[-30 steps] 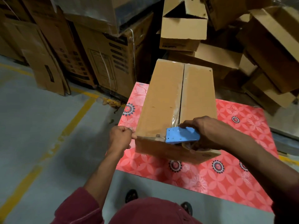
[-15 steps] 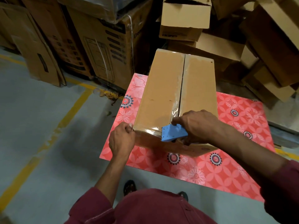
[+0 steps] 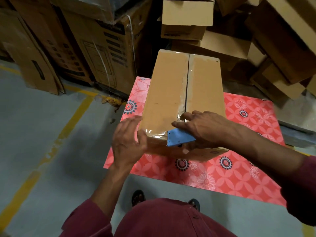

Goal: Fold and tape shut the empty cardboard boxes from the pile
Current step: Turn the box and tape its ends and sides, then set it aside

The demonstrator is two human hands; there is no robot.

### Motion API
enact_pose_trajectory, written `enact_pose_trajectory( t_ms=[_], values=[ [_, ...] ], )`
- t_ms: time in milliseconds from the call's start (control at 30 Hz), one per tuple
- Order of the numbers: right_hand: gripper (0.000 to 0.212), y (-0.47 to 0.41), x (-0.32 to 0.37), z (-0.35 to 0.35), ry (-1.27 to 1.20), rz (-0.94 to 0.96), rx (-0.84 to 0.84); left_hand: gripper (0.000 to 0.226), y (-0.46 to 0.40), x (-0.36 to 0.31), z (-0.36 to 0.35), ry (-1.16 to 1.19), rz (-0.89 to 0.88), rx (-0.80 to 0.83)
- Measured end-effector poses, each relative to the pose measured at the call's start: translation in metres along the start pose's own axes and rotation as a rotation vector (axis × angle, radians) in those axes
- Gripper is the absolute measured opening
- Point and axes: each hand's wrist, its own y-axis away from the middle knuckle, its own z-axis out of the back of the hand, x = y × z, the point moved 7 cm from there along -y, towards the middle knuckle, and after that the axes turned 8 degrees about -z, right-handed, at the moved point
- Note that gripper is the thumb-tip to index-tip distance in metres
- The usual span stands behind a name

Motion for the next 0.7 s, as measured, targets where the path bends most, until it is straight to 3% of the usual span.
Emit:
enact_pose_trajectory(
  t_ms=[67,133,200,267,400,700],
  values=[
    [0.075,0.005,0.009,0.003,0.037,0.032,0.005,0.047,-0.001,-0.023,-0.026,0.042,-0.287,0.185],
    [0.049,0.009,0.020,0.002,0.063,0.071,-0.003,0.064,0.016,-0.024,-0.057,-0.018,-0.441,0.408],
    [0.052,0.013,0.023,-0.001,0.082,0.034,0.039,0.074,0.034,-0.019,-0.073,-0.067,-0.525,0.497],
    [0.064,0.015,0.019,-0.003,0.039,-0.021,0.098,0.074,0.038,-0.015,-0.074,-0.074,-0.563,0.459],
    [0.039,0.017,0.004,0.003,-0.098,-0.059,0.145,0.073,0.037,-0.016,-0.073,-0.083,-0.612,0.414],
    [0.042,0.053,-0.044,-0.031,0.005,-0.120,0.205,0.071,0.036,-0.014,-0.071,-0.065,-0.610,0.373]
  ],
)
